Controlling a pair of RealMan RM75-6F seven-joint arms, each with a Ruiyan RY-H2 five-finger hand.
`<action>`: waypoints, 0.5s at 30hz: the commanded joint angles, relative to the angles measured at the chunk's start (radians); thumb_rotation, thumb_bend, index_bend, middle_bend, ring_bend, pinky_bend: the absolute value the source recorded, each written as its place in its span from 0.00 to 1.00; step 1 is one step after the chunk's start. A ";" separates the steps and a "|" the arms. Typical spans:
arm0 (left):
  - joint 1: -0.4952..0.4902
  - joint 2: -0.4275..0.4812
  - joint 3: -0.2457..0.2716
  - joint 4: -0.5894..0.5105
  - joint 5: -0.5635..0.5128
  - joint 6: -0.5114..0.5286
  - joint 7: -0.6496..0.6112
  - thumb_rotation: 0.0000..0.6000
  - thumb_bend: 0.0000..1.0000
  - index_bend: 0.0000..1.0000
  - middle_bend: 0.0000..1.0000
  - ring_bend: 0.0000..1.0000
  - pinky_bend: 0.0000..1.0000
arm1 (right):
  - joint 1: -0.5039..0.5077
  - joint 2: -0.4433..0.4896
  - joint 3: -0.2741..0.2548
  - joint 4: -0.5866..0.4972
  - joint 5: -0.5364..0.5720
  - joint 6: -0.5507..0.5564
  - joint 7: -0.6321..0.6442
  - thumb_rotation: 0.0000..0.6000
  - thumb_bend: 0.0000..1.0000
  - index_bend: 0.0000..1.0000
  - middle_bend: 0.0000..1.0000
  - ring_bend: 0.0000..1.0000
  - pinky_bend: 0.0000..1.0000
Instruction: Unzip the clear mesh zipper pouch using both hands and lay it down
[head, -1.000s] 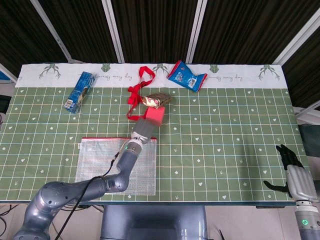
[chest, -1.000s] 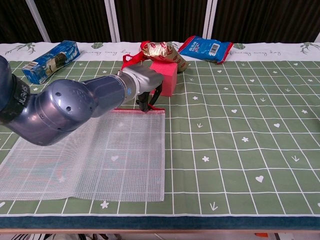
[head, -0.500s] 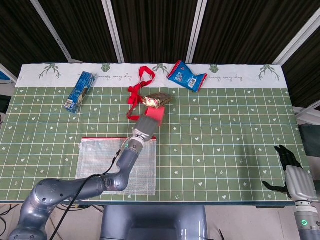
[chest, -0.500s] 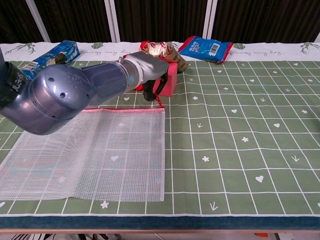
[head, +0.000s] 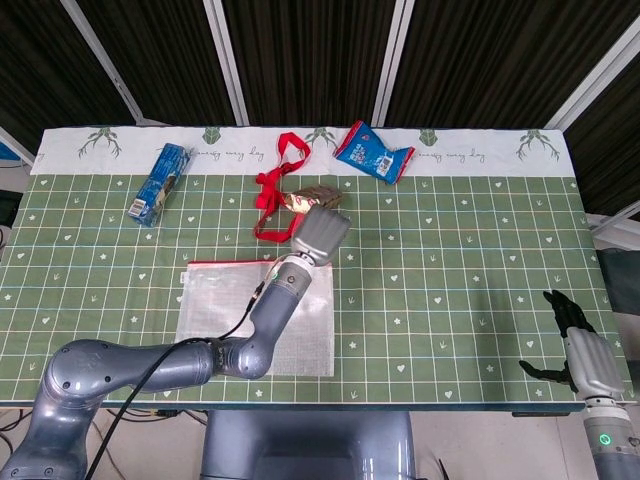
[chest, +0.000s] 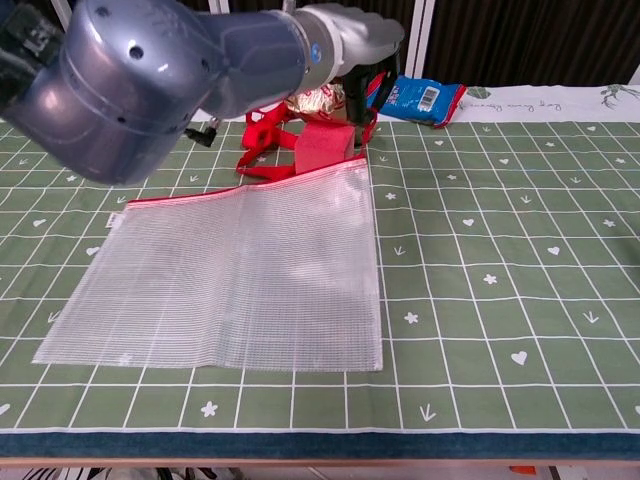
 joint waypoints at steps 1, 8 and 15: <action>-0.025 0.019 -0.023 -0.023 -0.017 0.011 0.000 1.00 0.44 0.61 1.00 0.92 0.87 | 0.036 0.011 0.034 -0.081 0.068 -0.047 -0.014 1.00 0.25 0.00 0.00 0.00 0.21; -0.071 0.046 -0.058 -0.051 -0.063 0.025 -0.008 1.00 0.44 0.61 1.00 0.92 0.87 | 0.150 0.002 0.136 -0.235 0.311 -0.150 -0.054 1.00 0.27 0.10 0.00 0.00 0.21; -0.103 0.071 -0.065 -0.090 -0.097 0.044 -0.013 1.00 0.44 0.62 1.00 0.92 0.87 | 0.311 -0.053 0.258 -0.300 0.637 -0.186 -0.105 1.00 0.27 0.19 0.01 0.00 0.21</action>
